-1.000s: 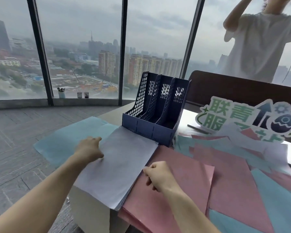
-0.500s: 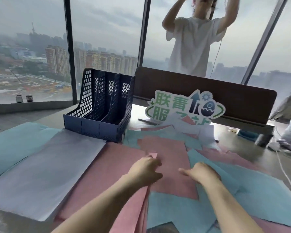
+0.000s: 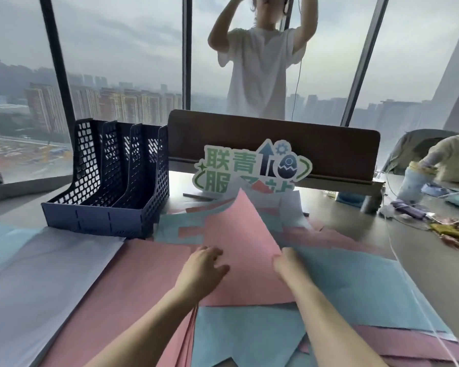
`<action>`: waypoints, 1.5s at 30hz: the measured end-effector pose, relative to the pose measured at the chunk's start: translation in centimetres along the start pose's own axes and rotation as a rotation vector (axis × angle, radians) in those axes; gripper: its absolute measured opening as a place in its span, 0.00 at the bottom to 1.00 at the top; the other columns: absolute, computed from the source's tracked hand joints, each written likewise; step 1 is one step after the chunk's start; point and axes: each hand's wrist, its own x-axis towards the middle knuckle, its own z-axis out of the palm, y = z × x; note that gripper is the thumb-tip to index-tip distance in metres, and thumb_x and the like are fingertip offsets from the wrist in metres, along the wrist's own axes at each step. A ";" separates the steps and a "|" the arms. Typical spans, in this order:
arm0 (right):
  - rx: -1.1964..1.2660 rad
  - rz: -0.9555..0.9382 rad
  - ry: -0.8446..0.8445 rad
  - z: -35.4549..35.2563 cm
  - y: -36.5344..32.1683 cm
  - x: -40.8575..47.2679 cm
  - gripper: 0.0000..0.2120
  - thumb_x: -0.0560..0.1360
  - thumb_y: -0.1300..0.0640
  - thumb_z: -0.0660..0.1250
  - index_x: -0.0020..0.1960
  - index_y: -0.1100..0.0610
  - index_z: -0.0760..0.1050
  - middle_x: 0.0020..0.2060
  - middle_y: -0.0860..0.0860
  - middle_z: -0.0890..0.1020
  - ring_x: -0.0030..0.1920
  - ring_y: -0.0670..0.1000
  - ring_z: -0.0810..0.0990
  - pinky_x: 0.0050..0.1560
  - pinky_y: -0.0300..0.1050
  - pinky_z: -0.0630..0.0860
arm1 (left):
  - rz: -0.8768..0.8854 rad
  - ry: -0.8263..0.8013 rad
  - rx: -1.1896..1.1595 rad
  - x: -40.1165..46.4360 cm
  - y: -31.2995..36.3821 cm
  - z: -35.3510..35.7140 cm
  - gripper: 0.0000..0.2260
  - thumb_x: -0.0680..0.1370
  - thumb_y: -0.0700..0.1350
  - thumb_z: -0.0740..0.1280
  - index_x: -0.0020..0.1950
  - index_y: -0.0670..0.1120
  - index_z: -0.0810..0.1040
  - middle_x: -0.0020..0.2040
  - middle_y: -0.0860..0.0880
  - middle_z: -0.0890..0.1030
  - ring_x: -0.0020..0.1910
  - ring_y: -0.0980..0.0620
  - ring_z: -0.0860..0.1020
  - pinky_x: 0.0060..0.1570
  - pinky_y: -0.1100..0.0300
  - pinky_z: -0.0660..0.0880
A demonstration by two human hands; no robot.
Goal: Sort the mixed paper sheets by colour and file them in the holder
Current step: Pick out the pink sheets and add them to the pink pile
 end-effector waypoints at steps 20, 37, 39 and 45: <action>-0.258 -0.082 -0.055 -6.4 7.2 11.1 0.29 0.68 0.48 0.62 0.69 0.39 0.70 0.67 0.55 0.74 0.63 0.59 0.74 0.61 0.48 0.74 | -0.425 -0.001 -0.635 3.3 -2.3 1.0 0.10 0.63 0.44 0.71 0.39 0.38 0.81 0.30 0.45 0.80 0.26 0.50 0.75 0.30 0.53 0.76; -0.373 -0.295 -0.158 -7.1 4.9 15.6 0.08 0.71 0.58 0.68 0.37 0.45 0.74 0.43 0.44 0.79 0.49 0.52 0.79 0.52 0.46 0.76 | -0.524 -0.111 -0.754 4.6 -3.1 0.9 0.06 0.71 0.39 0.75 0.44 0.42 0.80 0.27 0.48 0.76 0.24 0.51 0.72 0.35 0.58 0.74; -0.361 -0.312 -0.028 -7.6 5.0 15.3 0.08 0.74 0.58 0.65 0.38 0.47 0.76 0.47 0.48 0.82 0.48 0.54 0.79 0.47 0.44 0.74 | -0.518 -0.116 -0.777 4.6 -3.0 0.8 0.06 0.71 0.39 0.75 0.45 0.41 0.80 0.27 0.48 0.76 0.24 0.51 0.72 0.34 0.58 0.73; -0.201 -0.307 0.776 -12.2 2.5 12.4 0.10 0.77 0.64 0.59 0.53 0.55 0.76 0.48 0.58 0.82 0.47 0.63 0.81 0.39 0.46 0.65 | -0.528 -0.114 -0.830 4.3 -2.7 0.5 0.06 0.72 0.37 0.74 0.46 0.41 0.79 0.27 0.47 0.75 0.23 0.51 0.72 0.32 0.59 0.73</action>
